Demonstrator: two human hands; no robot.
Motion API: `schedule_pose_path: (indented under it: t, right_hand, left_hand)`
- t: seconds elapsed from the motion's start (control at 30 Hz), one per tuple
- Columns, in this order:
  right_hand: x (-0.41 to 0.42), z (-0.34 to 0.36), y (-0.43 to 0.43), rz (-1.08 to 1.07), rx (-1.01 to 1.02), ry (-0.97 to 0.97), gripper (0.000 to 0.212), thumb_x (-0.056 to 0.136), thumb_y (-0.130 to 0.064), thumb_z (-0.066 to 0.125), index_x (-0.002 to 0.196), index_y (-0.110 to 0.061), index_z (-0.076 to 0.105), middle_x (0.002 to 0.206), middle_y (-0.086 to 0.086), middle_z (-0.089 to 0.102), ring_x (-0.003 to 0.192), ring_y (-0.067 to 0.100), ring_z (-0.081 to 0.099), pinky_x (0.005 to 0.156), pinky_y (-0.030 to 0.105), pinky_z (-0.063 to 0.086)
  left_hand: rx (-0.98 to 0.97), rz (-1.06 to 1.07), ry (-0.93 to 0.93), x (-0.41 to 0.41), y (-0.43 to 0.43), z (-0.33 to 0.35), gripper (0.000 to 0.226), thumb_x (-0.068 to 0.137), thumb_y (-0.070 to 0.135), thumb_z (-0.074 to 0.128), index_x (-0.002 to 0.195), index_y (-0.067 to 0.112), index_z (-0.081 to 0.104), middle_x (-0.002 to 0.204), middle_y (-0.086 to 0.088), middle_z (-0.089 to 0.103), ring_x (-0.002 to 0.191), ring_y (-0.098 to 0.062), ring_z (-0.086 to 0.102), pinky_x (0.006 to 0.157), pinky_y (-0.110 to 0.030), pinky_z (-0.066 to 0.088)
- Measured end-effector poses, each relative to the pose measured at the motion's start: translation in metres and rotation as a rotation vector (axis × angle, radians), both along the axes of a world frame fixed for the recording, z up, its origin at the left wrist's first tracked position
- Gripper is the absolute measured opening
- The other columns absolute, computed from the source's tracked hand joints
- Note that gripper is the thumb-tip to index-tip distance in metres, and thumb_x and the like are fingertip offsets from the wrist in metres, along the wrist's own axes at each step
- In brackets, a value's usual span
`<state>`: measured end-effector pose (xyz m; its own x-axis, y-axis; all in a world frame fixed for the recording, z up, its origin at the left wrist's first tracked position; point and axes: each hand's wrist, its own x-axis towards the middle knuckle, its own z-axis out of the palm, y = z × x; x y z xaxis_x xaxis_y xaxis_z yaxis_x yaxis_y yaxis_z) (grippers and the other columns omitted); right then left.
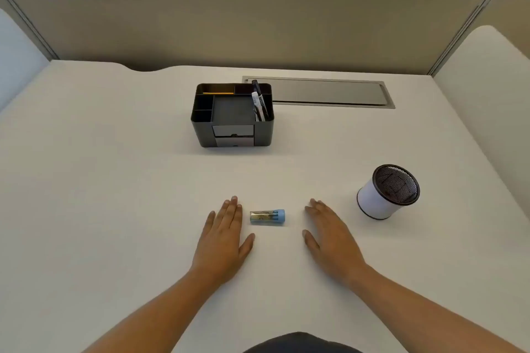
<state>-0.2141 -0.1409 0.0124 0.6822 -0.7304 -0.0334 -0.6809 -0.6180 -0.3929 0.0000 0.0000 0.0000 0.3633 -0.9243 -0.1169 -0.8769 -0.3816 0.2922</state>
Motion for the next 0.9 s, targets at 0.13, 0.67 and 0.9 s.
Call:
schedule_pose_path:
  t: [0.13,0.67,0.9]
  right_hand:
    - [0.020,0.014,0.003,0.060,-0.012,-0.049,0.049,0.094,-0.020,0.060,0.141,-0.014,0.050,0.150,0.002,0.048,0.137,0.018,0.042,0.116,0.028,0.029]
    - [0.053,0.064,0.015,-0.277,0.588,-0.446,0.012,0.086,-0.025,0.077,0.094,-0.019,0.069,0.083,-0.002,0.073,0.066,0.018,0.072,0.064,0.037,0.065]
    - [0.050,0.117,0.033,-0.144,0.467,-0.530,0.014,0.076,-0.039,0.079,0.082,-0.031,0.069,0.080,-0.021,0.072,0.071,0.001,0.068,0.058,0.008,0.052]
  left_hand:
    - [-0.113,-0.039,0.007,-0.010,-0.020,0.009,0.069,0.094,0.056,0.034,0.149,0.018,0.020,0.161,0.001,0.007,0.147,-0.016,0.008,0.115,-0.031,0.002]
    - [-0.374,-0.036,0.290,-0.023,-0.027,0.053,0.026,0.090,0.029,0.064,0.115,0.027,0.058,0.107,0.010,0.067,0.094,-0.012,0.060,0.084,-0.031,0.046]
    - [-0.375,0.041,0.390,-0.052,-0.020,0.087,0.031,0.082,0.038,0.062,0.086,0.043,0.032,0.088,0.019,0.055,0.079,-0.004,0.054,0.060,-0.017,0.039]
